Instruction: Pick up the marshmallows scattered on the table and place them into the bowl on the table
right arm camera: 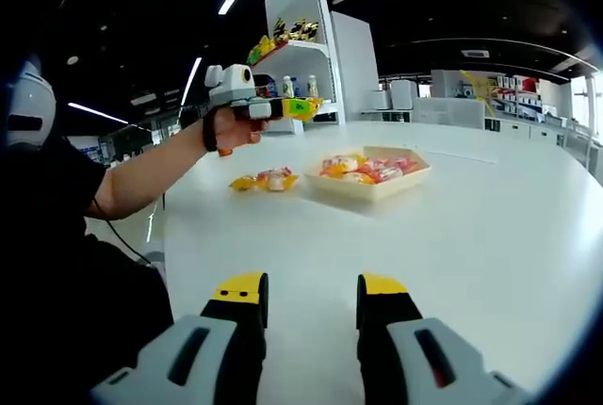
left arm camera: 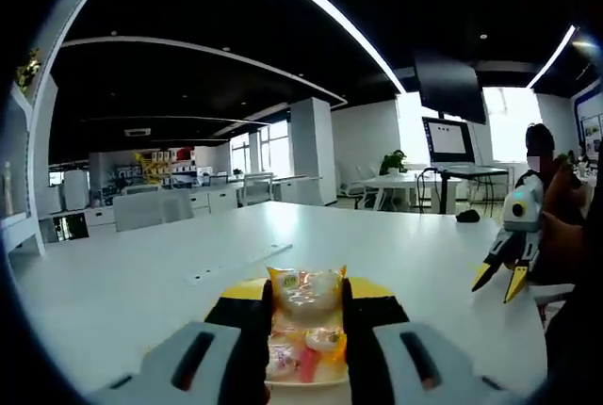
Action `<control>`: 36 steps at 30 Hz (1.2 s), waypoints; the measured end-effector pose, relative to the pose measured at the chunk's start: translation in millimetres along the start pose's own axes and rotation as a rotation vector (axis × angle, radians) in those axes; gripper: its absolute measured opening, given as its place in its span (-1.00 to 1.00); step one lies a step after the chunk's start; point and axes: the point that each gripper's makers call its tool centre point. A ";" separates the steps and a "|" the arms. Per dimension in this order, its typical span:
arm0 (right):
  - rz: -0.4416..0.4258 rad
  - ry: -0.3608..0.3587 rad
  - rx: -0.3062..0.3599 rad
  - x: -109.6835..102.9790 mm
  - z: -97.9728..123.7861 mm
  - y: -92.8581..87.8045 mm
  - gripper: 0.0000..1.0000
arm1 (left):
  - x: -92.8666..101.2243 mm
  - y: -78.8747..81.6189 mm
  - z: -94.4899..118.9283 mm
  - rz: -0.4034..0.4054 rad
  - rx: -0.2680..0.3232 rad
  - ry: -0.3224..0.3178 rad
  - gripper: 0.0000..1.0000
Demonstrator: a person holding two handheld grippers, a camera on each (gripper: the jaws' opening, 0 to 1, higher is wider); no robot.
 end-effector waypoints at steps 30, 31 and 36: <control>-0.003 0.001 -0.002 2.7 -0.7 -1.7 -0.27 | -17.6 -17.8 -32.7 0.083 -0.026 0.024 -0.40; -0.003 0.001 -0.002 2.9 -0.6 -1.8 -0.27 | -18.3 -18.5 -32.9 0.083 -0.028 0.026 -0.40; 0.000 0.003 -0.001 2.7 0.0 -1.3 -0.27 | -19.0 -22.5 -35.1 0.087 -0.035 0.032 -0.40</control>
Point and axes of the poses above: the point that each gripper's makers call its tool centre point, and the gripper's own axes: z roughly backward along the fingers, x roughly to its right, y roughly out of its top, and after that the axes turned 11 degrees about z, right-handed
